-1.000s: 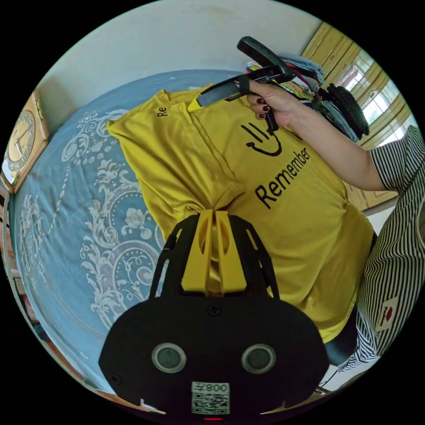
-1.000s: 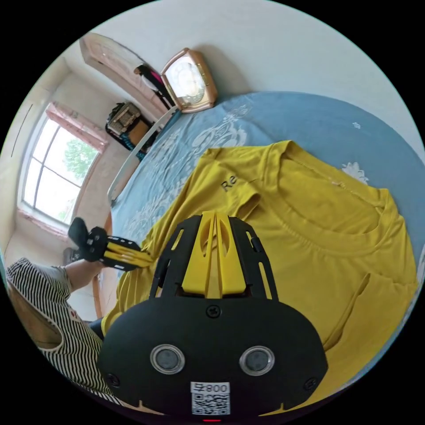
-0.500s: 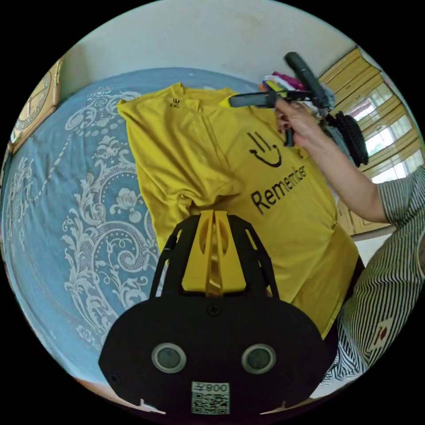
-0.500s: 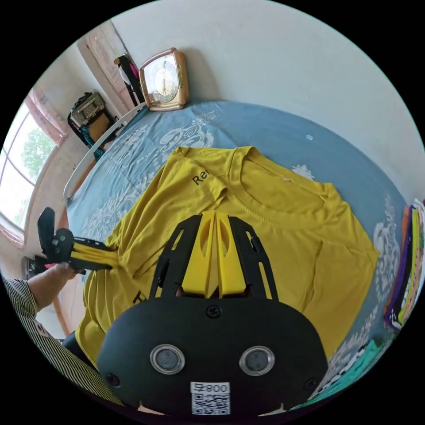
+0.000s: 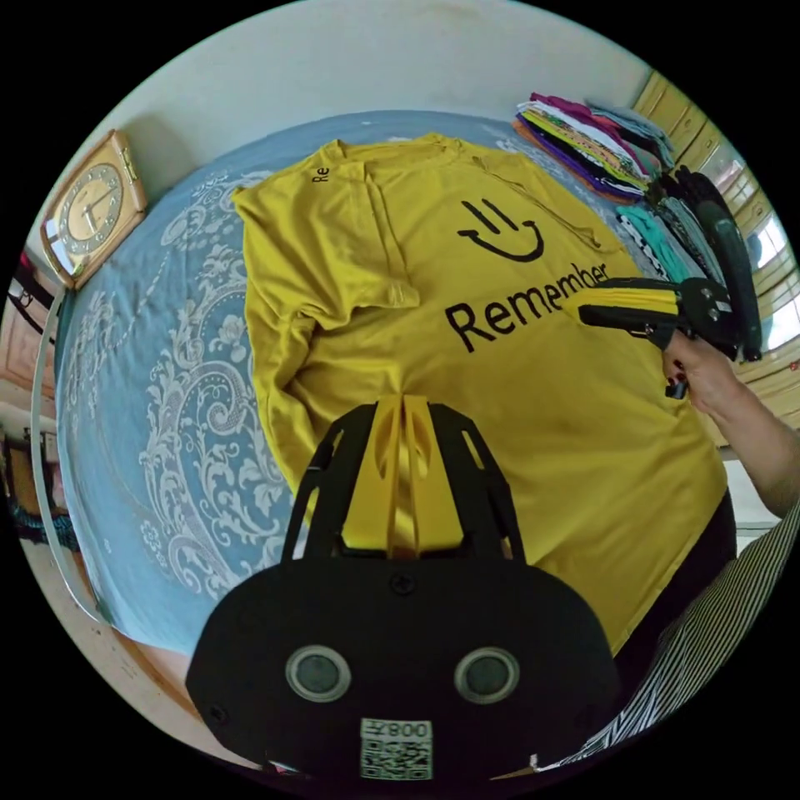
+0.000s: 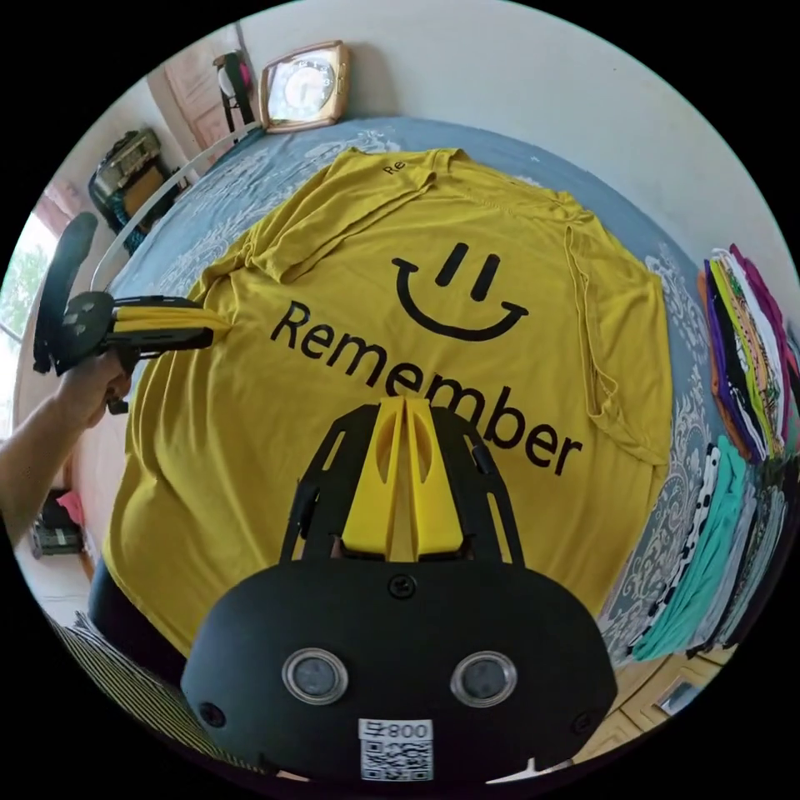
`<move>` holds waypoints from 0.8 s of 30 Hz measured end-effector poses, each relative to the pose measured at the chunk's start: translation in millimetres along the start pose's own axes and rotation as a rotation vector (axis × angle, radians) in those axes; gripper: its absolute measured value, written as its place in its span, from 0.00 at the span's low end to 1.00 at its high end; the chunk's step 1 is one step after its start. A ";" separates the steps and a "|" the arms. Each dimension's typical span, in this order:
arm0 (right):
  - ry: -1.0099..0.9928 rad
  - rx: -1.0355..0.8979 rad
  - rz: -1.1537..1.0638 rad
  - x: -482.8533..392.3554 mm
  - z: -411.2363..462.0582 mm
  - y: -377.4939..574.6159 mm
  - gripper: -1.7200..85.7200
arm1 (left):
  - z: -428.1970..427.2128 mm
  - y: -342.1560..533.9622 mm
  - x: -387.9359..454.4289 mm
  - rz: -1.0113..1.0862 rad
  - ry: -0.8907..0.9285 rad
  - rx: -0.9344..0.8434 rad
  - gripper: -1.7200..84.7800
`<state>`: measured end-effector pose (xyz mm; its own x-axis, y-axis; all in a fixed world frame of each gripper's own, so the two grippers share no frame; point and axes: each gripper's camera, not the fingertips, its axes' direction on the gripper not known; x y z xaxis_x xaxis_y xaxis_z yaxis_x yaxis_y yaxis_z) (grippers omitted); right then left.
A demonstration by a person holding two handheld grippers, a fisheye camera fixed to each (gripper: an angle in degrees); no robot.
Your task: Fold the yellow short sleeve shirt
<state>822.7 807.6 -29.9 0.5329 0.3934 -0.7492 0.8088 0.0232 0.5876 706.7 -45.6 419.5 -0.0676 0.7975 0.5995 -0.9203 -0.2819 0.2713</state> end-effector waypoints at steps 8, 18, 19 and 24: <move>-0.238 -0.001 0.135 90.5 -89.8 99.5 0.02 | -121.0 87.6 -69.2 -0.300 0.391 0.111 0.02; -0.414 0.046 0.594 232.4 -119.9 417.5 0.05 | -177.0 331.8 -134.4 -0.758 0.726 0.163 0.07; -0.440 0.033 0.634 241.0 -115.0 451.3 0.06 | -177.2 351.3 -137.1 -0.793 0.779 0.165 0.07; -0.652 0.043 0.756 267.3 -85.3 558.9 0.09 | -181.8 405.2 -147.0 -0.895 0.917 0.167 0.07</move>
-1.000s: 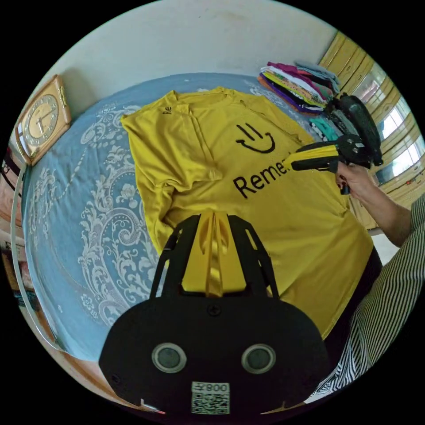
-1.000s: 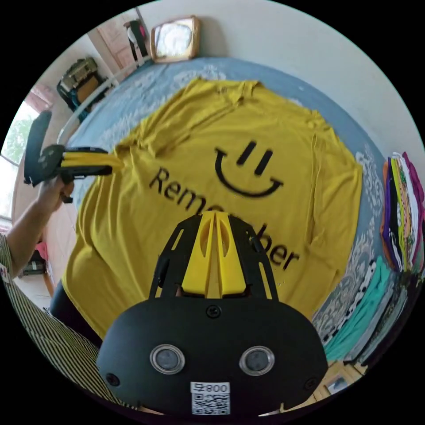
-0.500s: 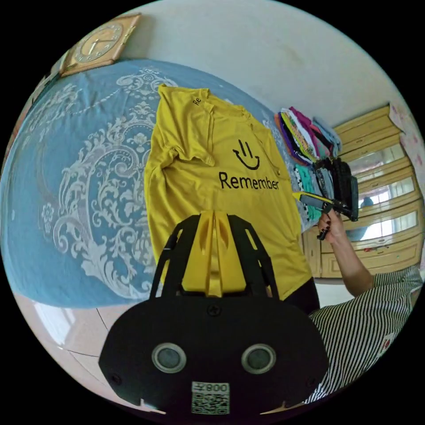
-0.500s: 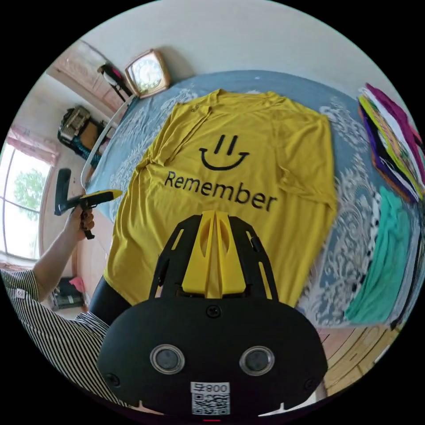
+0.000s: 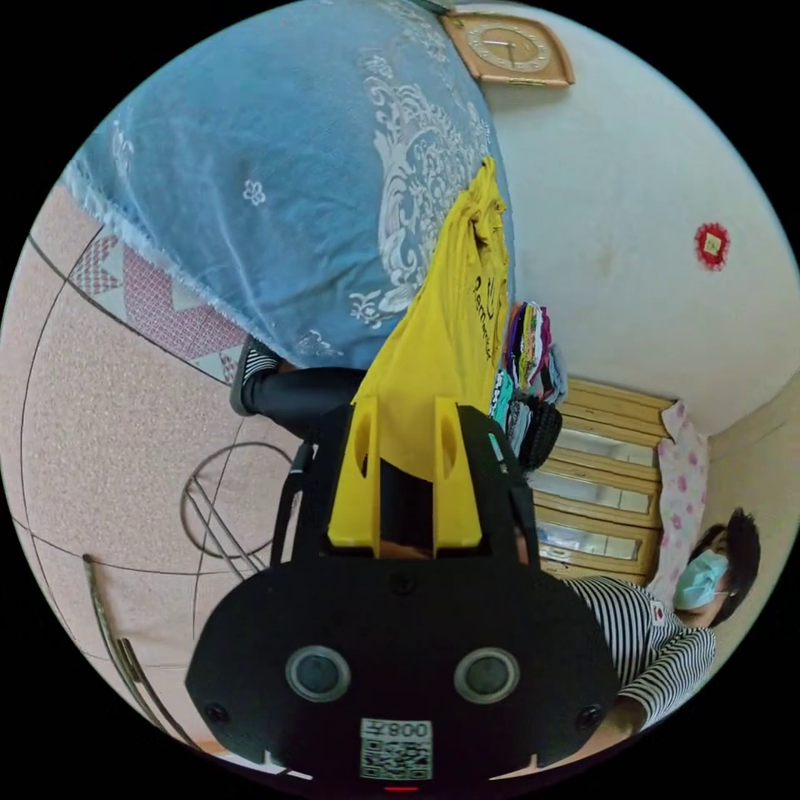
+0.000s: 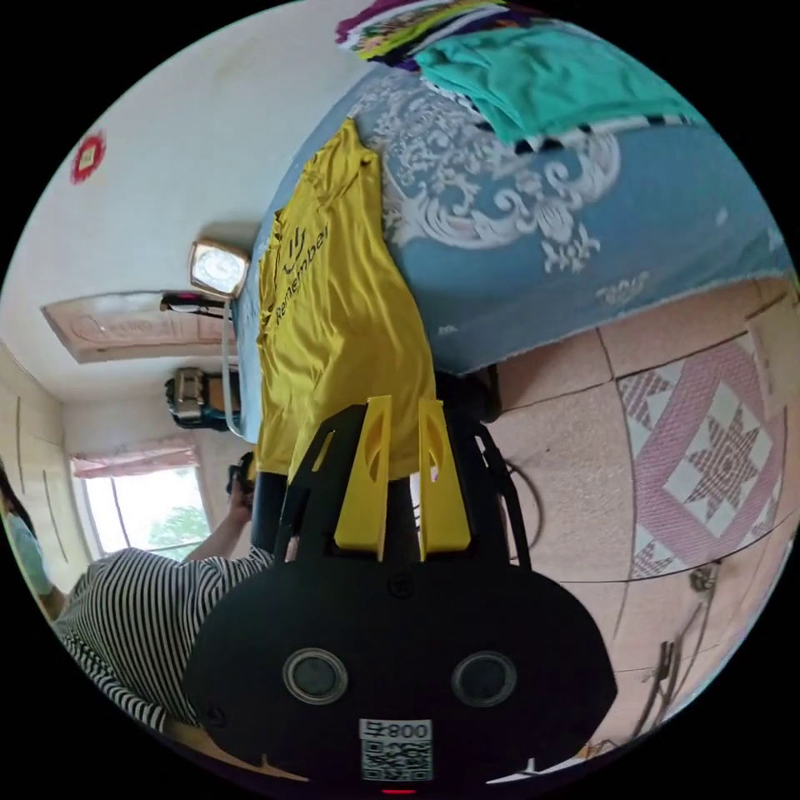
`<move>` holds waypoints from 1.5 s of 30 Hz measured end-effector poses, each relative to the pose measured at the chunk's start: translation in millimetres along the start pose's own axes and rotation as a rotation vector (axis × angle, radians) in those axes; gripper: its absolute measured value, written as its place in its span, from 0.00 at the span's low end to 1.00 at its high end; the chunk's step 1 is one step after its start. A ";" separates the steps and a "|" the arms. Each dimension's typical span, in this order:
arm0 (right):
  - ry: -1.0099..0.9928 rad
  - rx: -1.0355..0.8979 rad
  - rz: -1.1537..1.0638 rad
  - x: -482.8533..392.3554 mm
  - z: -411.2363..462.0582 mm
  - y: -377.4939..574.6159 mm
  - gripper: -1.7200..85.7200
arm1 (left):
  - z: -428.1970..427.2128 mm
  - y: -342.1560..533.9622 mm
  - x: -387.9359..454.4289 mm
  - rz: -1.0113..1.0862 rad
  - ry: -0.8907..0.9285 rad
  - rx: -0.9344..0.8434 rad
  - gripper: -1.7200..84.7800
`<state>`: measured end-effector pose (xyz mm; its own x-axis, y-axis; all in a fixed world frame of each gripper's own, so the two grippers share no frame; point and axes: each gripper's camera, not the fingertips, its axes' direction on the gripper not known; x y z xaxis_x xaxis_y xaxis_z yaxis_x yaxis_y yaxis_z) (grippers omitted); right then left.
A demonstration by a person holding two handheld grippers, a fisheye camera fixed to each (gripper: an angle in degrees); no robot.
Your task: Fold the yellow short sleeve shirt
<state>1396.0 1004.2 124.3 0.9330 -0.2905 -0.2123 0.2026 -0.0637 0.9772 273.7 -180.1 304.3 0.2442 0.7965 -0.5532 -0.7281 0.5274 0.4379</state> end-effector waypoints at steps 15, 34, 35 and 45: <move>-0.659 0.137 0.397 231.2 6.4 142.7 0.12 | -78.0 68.8 -2.6 -0.133 0.142 -0.011 0.16; -0.881 0.075 0.293 284.6 -8.5 175.3 0.05 | -138.3 134.2 59.4 -0.183 0.176 0.019 0.16; -0.881 0.071 0.293 284.6 -12.0 177.9 0.04 | -140.8 138.3 62.7 -0.184 0.186 0.024 0.16; -0.879 0.159 0.215 274.6 -85.2 207.2 0.03 | -153.1 161.8 86.3 -0.156 0.267 0.078 0.16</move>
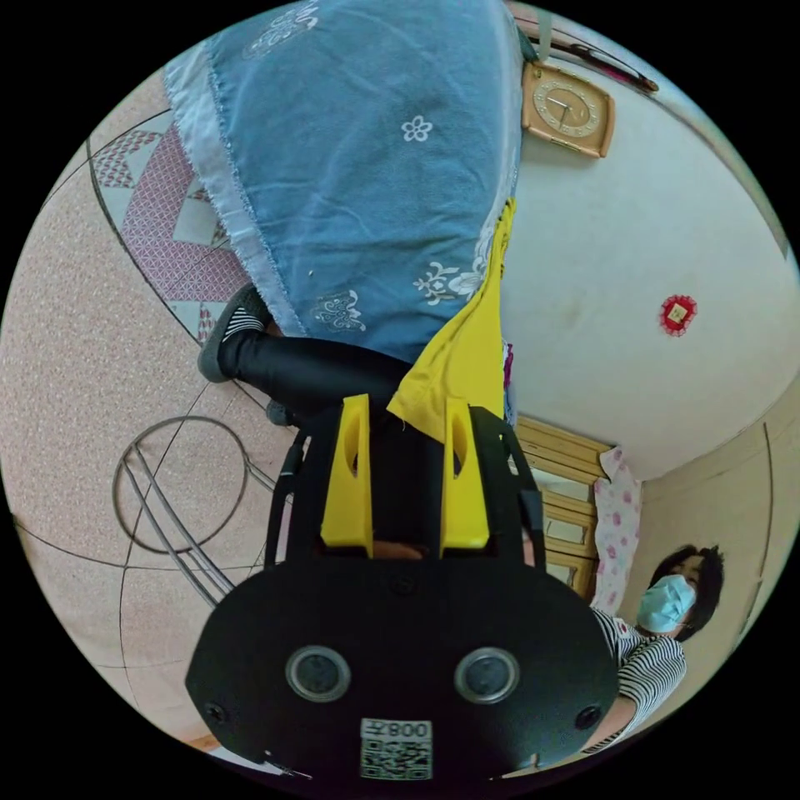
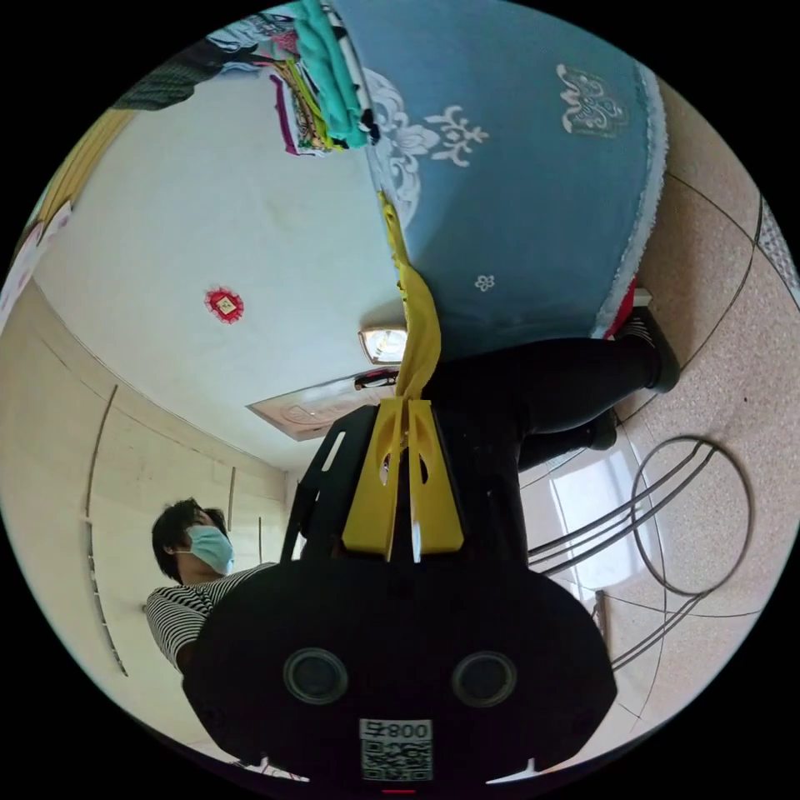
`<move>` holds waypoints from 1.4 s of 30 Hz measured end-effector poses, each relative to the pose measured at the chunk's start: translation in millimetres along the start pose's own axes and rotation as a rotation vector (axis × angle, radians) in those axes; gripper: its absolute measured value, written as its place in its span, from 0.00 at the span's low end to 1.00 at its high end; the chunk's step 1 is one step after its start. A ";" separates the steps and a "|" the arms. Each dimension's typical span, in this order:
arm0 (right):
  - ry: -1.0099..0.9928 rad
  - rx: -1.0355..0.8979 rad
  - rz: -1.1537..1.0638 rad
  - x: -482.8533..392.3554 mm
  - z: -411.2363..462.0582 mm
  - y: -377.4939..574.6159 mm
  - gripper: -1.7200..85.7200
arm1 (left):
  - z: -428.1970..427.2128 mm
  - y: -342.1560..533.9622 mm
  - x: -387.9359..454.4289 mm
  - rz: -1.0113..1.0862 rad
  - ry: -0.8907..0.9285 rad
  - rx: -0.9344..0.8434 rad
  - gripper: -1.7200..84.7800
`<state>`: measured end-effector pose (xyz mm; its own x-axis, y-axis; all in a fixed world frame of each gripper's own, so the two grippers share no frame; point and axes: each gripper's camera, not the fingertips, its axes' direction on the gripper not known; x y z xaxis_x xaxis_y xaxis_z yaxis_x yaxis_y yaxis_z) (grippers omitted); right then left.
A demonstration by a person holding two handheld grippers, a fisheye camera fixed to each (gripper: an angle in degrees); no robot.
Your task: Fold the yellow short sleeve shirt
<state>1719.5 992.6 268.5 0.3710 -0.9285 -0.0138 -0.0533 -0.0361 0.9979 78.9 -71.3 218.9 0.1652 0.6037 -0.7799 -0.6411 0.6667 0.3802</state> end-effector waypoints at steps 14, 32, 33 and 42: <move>0.107 -0.029 -0.029 -58.6 23.3 19.1 0.02 | 50.7 38.1 63.4 0.147 0.273 -0.059 0.08; -0.022 -0.018 -0.227 -144.2 28.9 37.9 0.02 | 7.3 117.3 239.4 0.437 0.430 0.009 0.03; -0.033 -0.018 -0.241 -149.3 29.3 38.0 0.02 | 8.0 118.9 246.8 0.447 0.436 0.009 0.03; -0.143 -0.033 -0.451 -228.6 31.9 43.2 0.02 | 18.2 153.2 339.0 0.598 0.512 0.007 0.03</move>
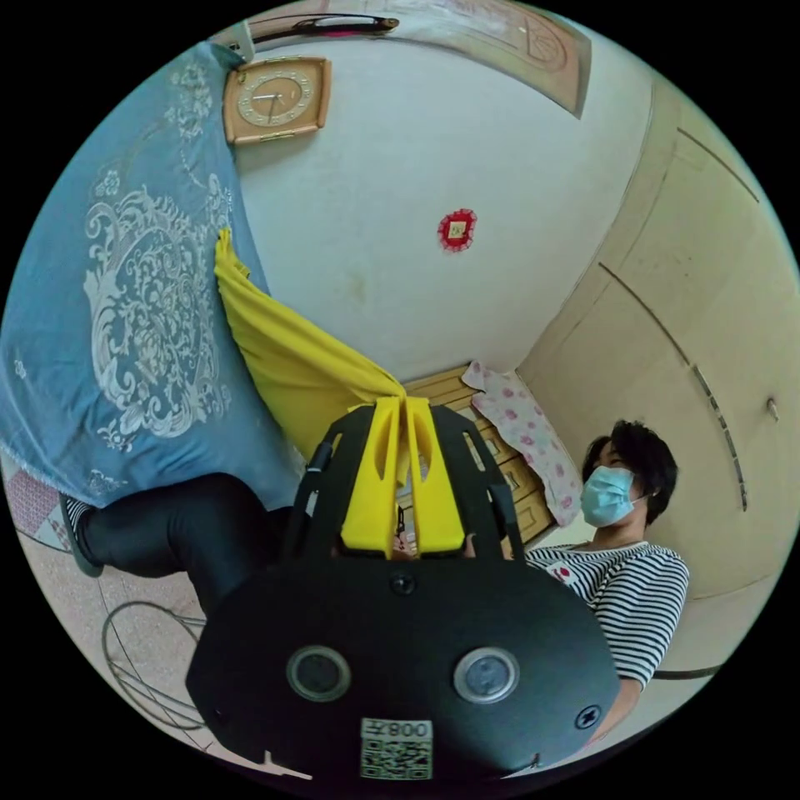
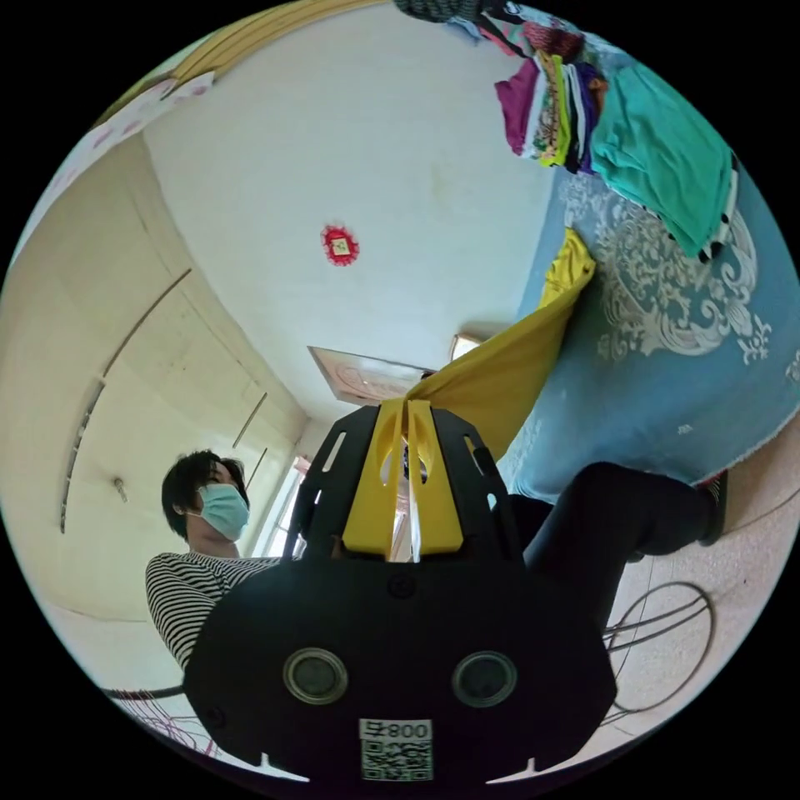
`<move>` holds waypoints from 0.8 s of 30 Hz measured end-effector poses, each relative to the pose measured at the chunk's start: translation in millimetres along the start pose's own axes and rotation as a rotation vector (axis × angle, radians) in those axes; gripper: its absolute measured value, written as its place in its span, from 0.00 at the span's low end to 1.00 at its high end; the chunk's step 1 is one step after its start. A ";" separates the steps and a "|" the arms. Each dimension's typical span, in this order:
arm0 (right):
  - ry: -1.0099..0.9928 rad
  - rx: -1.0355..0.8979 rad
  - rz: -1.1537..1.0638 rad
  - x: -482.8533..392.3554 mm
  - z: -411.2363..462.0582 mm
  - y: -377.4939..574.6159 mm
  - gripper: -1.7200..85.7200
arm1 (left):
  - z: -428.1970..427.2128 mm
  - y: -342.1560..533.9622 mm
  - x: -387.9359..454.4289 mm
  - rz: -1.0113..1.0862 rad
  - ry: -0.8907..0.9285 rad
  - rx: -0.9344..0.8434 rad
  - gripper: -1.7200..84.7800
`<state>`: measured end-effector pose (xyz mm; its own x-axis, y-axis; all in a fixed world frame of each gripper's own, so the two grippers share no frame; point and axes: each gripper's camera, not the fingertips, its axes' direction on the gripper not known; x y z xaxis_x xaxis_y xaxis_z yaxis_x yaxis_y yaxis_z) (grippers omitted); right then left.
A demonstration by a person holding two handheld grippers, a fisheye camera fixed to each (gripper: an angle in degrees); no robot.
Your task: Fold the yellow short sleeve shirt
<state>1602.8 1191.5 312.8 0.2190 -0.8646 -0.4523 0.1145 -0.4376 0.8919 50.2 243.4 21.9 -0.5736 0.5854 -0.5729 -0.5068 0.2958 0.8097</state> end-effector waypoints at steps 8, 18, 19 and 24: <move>-0.136 0.005 -0.142 -52.4 -8.6 0.7 0.02 | 1.9 10.4 50.3 0.120 0.101 0.066 0.03; -0.118 0.001 -0.179 -77.1 -37.4 19.7 0.02 | -14.6 42.1 58.0 0.131 0.048 0.027 0.03; -0.138 0.015 -0.183 -76.0 -42.4 21.5 0.02 | -16.5 45.7 54.3 0.137 0.075 0.036 0.03; -0.128 0.041 -0.168 -67.4 -56.4 16.4 0.02 | -27.6 43.5 28.1 0.128 0.073 0.050 0.03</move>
<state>1644.6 1256.5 357.7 0.0747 -0.8020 -0.5927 0.0990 -0.5854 0.8047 -5.7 252.0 37.5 -0.6774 0.5649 -0.4712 -0.3954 0.2605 0.8808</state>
